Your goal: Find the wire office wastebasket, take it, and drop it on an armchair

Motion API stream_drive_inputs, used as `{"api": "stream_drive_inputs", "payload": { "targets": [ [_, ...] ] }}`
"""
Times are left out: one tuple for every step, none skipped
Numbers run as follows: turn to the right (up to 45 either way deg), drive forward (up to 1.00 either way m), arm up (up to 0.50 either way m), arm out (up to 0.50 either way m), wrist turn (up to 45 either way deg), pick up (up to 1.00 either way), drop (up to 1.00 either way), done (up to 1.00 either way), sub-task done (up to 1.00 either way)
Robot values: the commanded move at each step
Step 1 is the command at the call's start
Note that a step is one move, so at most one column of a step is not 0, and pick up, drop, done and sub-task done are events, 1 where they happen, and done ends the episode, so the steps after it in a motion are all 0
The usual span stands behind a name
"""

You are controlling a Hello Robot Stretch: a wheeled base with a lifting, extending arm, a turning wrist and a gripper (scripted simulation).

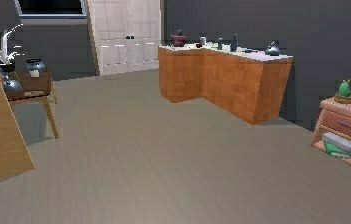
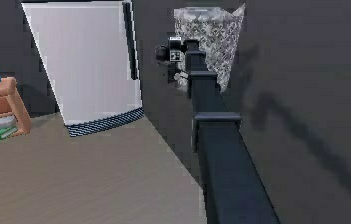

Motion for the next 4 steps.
{"api": "stream_drive_inputs", "payload": {
  "targets": [
    [0.0, 0.0, 0.0, 0.0, -45.0, 0.0, 0.0, 0.0, 0.0],
    [0.0, 0.0, 0.0, 0.0, -45.0, 0.0, 0.0, 0.0, 0.0],
    [0.0, 0.0, 0.0, 0.0, -45.0, 0.0, 0.0, 0.0, 0.0],
    [0.0, 0.0, 0.0, 0.0, -45.0, 0.0, 0.0, 0.0, 0.0]
  ]
}}
